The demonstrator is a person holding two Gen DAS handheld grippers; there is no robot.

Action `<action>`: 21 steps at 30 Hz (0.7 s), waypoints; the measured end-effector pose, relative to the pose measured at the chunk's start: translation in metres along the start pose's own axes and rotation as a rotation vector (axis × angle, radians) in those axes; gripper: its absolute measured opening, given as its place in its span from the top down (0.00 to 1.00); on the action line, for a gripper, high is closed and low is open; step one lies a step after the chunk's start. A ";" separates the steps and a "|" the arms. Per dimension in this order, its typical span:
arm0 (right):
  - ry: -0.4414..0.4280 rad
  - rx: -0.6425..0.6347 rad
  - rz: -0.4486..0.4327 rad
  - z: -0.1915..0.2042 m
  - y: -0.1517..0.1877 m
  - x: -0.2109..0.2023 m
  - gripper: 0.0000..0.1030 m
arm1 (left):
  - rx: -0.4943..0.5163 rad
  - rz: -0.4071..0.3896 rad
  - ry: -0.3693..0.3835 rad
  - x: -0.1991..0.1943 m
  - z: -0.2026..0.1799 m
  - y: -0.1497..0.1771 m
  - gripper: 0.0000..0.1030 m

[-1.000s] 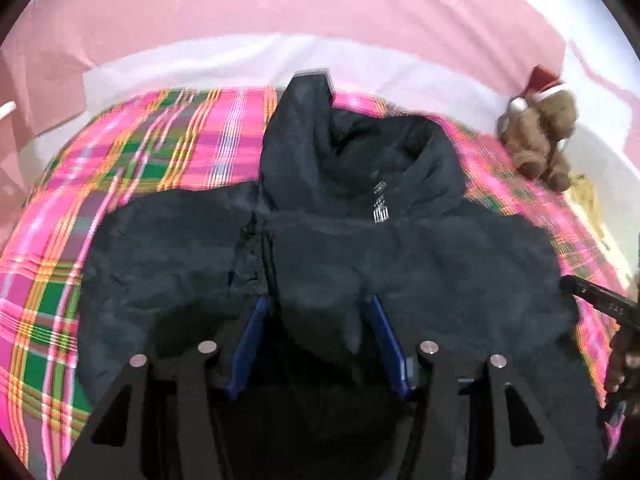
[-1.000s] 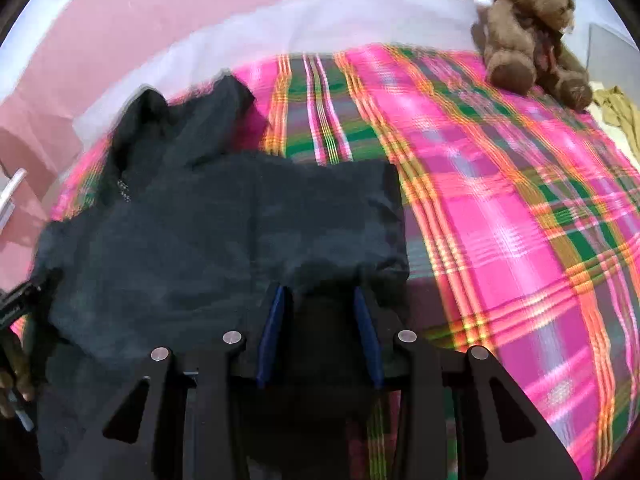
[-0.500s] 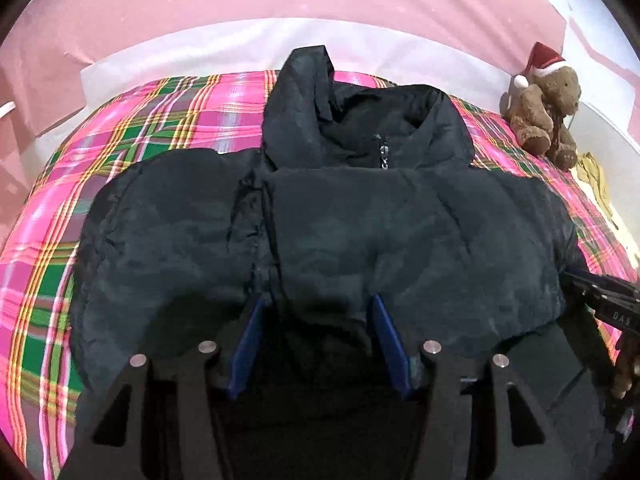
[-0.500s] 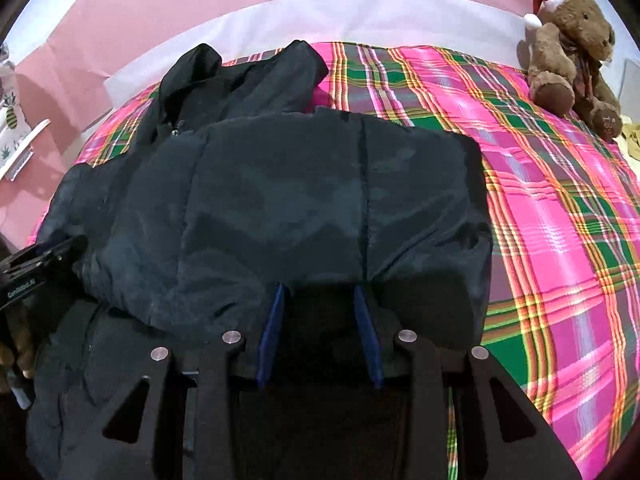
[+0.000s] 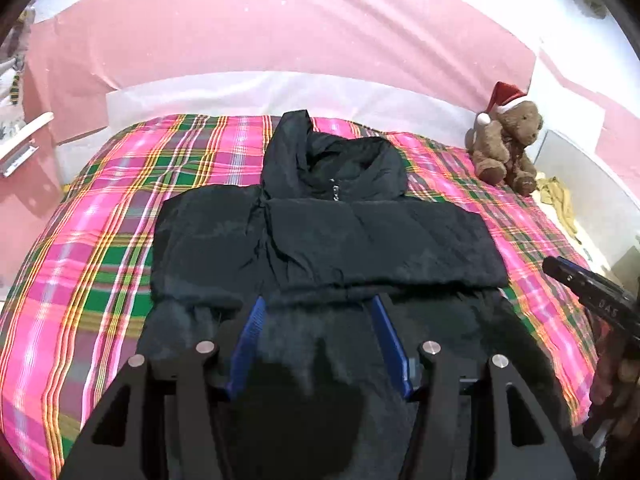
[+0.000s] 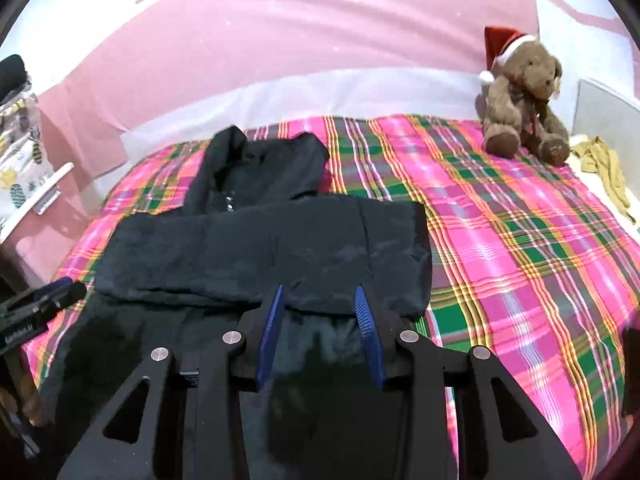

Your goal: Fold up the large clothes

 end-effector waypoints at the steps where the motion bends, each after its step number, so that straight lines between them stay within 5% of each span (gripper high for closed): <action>1: -0.008 0.002 -0.010 0.004 0.004 -0.008 0.63 | -0.005 -0.004 0.005 -0.007 0.000 0.006 0.43; 10: -0.082 -0.016 -0.047 0.042 0.036 -0.050 0.63 | -0.053 -0.014 0.022 -0.048 0.007 0.049 0.40; 21: -0.133 -0.044 -0.031 0.057 0.042 -0.047 0.60 | -0.028 -0.020 -0.022 -0.054 0.001 0.049 0.36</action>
Point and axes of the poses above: each gripper's, at about its wrist camera, not at the fingertips, and x roughly the way its jaws point, z to its left, y to its underside, the point moved 1 cm from there along x, roughly the way its jaws point, and after that the axes turned 11 degrees about z, right-handed, at the moved point
